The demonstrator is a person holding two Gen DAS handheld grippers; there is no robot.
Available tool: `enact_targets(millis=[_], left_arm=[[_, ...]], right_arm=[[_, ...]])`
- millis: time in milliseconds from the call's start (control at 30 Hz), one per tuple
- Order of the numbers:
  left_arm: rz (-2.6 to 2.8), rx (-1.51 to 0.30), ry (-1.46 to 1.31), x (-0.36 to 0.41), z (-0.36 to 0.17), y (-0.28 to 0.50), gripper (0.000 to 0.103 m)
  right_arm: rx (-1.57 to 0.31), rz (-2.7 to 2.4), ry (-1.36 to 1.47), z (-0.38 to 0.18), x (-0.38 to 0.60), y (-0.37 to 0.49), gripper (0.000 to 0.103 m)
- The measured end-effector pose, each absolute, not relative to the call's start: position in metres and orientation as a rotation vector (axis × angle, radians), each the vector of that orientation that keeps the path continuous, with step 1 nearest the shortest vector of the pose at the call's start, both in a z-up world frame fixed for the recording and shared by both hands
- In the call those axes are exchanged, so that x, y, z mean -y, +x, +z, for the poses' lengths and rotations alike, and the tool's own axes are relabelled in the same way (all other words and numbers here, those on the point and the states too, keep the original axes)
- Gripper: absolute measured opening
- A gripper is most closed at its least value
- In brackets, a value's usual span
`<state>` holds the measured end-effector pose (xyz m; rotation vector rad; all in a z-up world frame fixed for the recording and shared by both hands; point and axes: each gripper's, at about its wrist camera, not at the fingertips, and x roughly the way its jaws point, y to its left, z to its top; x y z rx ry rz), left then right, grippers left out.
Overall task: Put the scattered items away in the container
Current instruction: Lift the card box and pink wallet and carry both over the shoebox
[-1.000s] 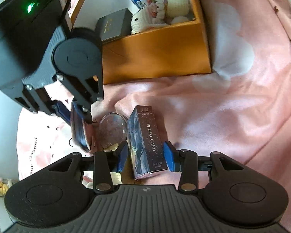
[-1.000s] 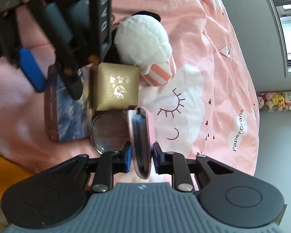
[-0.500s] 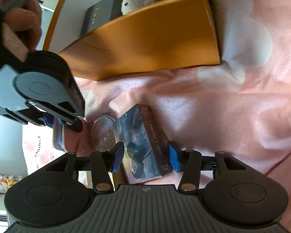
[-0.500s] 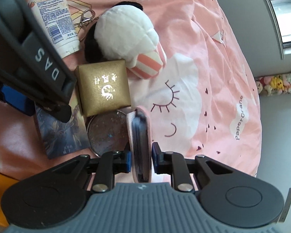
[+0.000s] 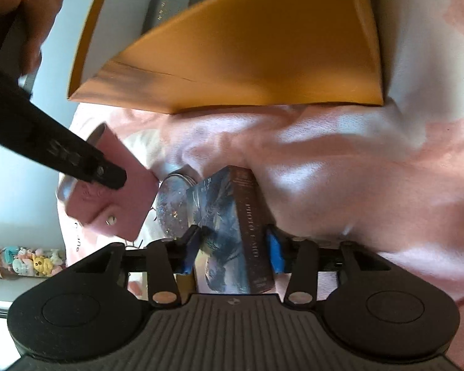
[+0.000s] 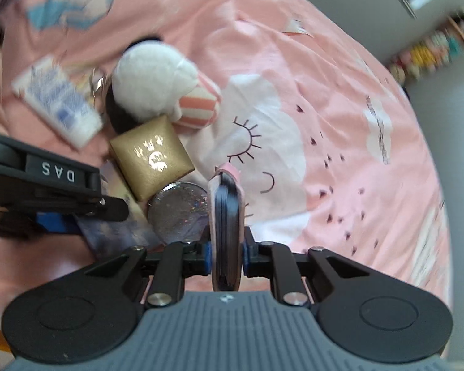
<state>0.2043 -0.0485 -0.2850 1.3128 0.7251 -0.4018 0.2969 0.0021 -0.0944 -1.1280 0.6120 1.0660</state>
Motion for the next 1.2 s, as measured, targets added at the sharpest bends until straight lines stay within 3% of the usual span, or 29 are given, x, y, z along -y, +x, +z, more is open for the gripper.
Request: enact_targets(millis=[133, 300, 567, 633, 733, 833, 1200], left_arm=[[-0.364, -0.682, 1.317, 0.038, -0.261, 0.194, 0.044], [-0.313, -0.645, 1.380, 0.036, -0.244, 0.186, 0.054], [-0.271, -0.651, 1.487, 0.038, -0.252, 0.189, 0.053], [-0.271, -0.653, 1.498, 0.037, -0.248, 0.179, 0.040], [-0.263, -0.645, 1.471, 0.035, -0.237, 0.171, 0.031], [-0.261, -0.671, 1.377, 0.031, -0.221, 0.174, 0.027], [-0.265, -0.913, 0.771, -0.001, -0.133, 0.198, 0.026]], right_arm=[[-0.664, 1.038, -0.947, -0.073, 0.020, 0.293, 0.019], [-0.694, 0.963, -0.687, -0.043, 0.059, 0.285, 0.019], [-0.684, 0.867, -0.443, -0.002, 0.131, 0.260, 0.019], [-0.681, 0.830, -0.433, 0.001, 0.143, 0.253, 0.019], [-0.703, 0.791, -0.342, 0.004, 0.168, 0.252, 0.019], [-0.744, 0.731, -0.242, 0.004, 0.194, 0.260, 0.019], [-0.987, 0.585, 0.094, -0.034, 0.252, 0.301, 0.019]])
